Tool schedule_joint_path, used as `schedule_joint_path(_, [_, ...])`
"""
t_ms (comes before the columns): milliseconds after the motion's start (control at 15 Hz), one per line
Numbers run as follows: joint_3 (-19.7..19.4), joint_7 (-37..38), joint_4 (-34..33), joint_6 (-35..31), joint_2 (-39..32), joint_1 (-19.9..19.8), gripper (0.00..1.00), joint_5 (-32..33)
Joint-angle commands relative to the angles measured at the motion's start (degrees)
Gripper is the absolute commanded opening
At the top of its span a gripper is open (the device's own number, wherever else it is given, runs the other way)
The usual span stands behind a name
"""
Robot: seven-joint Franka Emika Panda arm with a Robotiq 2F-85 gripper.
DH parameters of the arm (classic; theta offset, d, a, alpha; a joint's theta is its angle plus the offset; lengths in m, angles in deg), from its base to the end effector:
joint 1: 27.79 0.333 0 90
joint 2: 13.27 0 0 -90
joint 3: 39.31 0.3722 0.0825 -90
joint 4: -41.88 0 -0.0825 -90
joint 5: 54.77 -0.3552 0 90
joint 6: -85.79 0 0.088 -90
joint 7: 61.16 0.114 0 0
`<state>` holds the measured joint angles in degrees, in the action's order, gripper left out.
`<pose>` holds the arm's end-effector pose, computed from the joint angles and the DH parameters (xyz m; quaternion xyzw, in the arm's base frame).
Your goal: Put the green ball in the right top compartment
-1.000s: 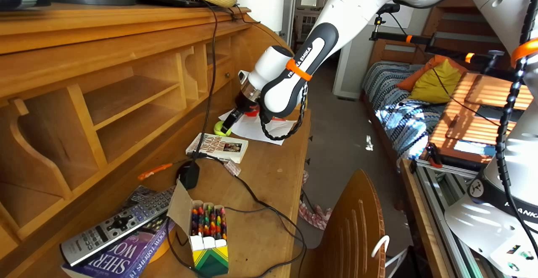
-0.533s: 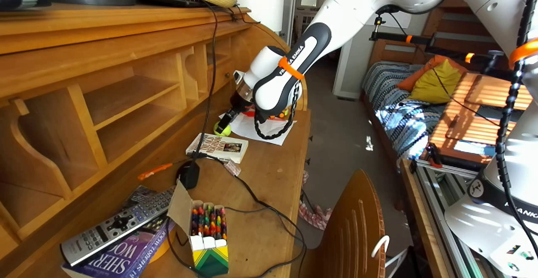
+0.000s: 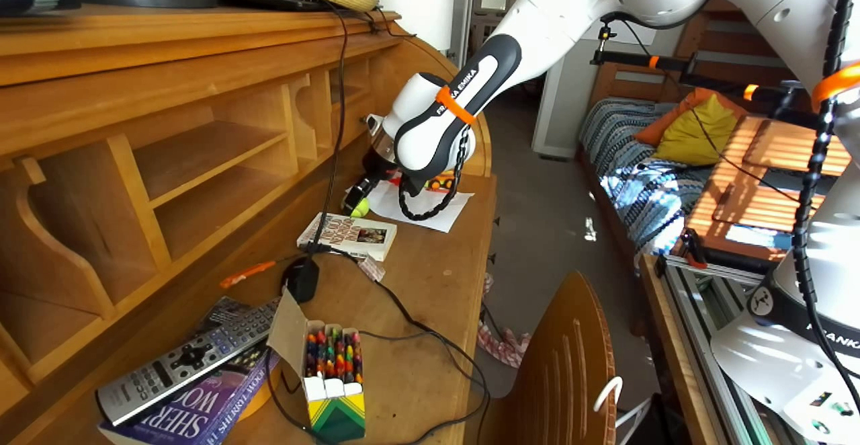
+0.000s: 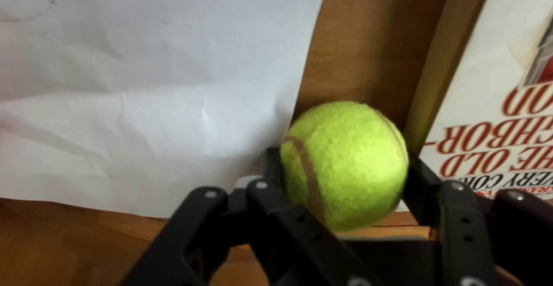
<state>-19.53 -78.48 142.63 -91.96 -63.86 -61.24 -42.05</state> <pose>0.6886 -0.2000 0.2006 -0.9614 -0.0461 -0.2710 0.0088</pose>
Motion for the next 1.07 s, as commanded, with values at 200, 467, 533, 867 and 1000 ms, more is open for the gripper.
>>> schedule_joint_path(200, [0.54, -1.24, 7.03, -2.16, 2.92, -0.82, 0.42, -3.07])
schedule_joint_path(467, [0.43, 1.05, 17.29, -13.33, 6.03, -2.32, 0.42, -1.48])
schedule_joint_path(533, [0.04, 2.09, 19.76, -16.49, 6.7, -2.52, 0.42, -0.55])
schedule_joint_path(867, [-6.58, 9.44, 30.37, -34.14, 10.15, 1.38, 0.42, 0.57])
schedule_joint_path(1000, [-10.22, 11.71, 32.78, -42.47, 10.51, 4.07, 0.42, 0.73])
